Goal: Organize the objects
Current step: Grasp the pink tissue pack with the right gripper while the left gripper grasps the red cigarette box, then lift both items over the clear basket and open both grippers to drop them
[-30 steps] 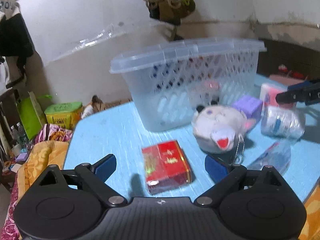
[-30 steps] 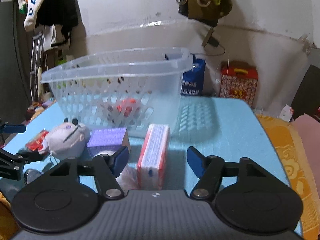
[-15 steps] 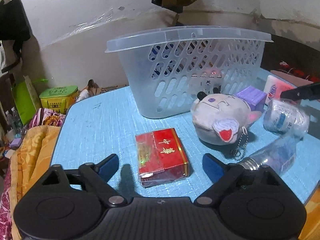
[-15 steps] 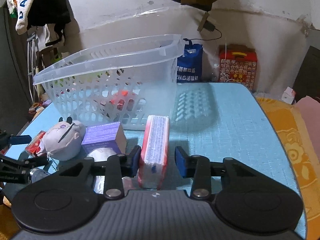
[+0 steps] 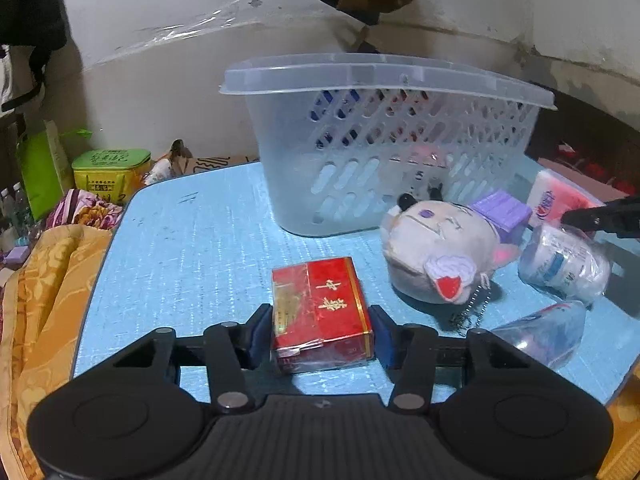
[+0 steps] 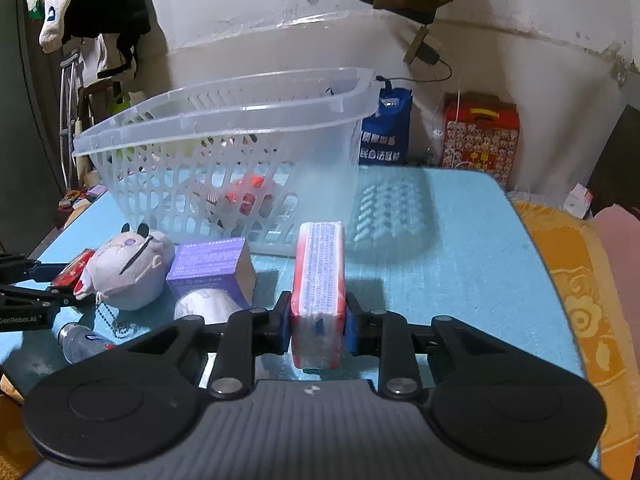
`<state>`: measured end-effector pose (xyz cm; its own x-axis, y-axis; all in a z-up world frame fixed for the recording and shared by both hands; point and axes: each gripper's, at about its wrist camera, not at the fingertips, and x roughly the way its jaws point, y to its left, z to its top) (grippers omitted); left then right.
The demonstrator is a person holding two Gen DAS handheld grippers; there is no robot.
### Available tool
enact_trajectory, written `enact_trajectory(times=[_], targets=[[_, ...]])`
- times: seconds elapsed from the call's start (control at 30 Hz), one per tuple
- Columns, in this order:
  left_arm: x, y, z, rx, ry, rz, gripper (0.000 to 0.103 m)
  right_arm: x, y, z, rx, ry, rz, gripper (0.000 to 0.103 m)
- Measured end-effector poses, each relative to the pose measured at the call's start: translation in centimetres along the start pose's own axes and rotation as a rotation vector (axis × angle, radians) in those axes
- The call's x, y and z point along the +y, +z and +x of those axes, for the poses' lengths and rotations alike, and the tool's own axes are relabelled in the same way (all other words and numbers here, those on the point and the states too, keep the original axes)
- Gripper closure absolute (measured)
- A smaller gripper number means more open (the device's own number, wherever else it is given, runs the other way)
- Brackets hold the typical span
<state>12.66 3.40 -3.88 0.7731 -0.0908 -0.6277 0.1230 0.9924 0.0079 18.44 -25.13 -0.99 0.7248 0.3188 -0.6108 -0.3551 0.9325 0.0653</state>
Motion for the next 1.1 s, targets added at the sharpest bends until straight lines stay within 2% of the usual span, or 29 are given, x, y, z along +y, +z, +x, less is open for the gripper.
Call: enact_trajectory(times=[0.13,0.33,0.53,0.77,1.1], targets=[[0.5,0.1,-0.9,-0.048,0.005,-0.010,0.048,-0.3,0.6,-0.9,-0.045,-0.011,-0.004,0.075],[0.0,0.4,-2.6,-0.154,0.011,0.014,0.048,-0.1,1.1,-3.5,-0.168,-0.062,-0.040,0.075],[-0.1,0.8,-4.3,-0.264,0.004,0.005,0.048,-1.1,1.7,-5.8,-0.275,-0.042,0.006,0.075],[-1.6,0.9,-5.8,-0.352,-0.001,0.038,0.048,-1.2,2.1,-6.1,-0.305,-0.030,0.029,0.075],[-1.4,2.3,-8.2,-0.464,0.030,-0.008,0.048,-1.0,2.3,-7.8,-0.374,-0.028,0.020,0.075]])
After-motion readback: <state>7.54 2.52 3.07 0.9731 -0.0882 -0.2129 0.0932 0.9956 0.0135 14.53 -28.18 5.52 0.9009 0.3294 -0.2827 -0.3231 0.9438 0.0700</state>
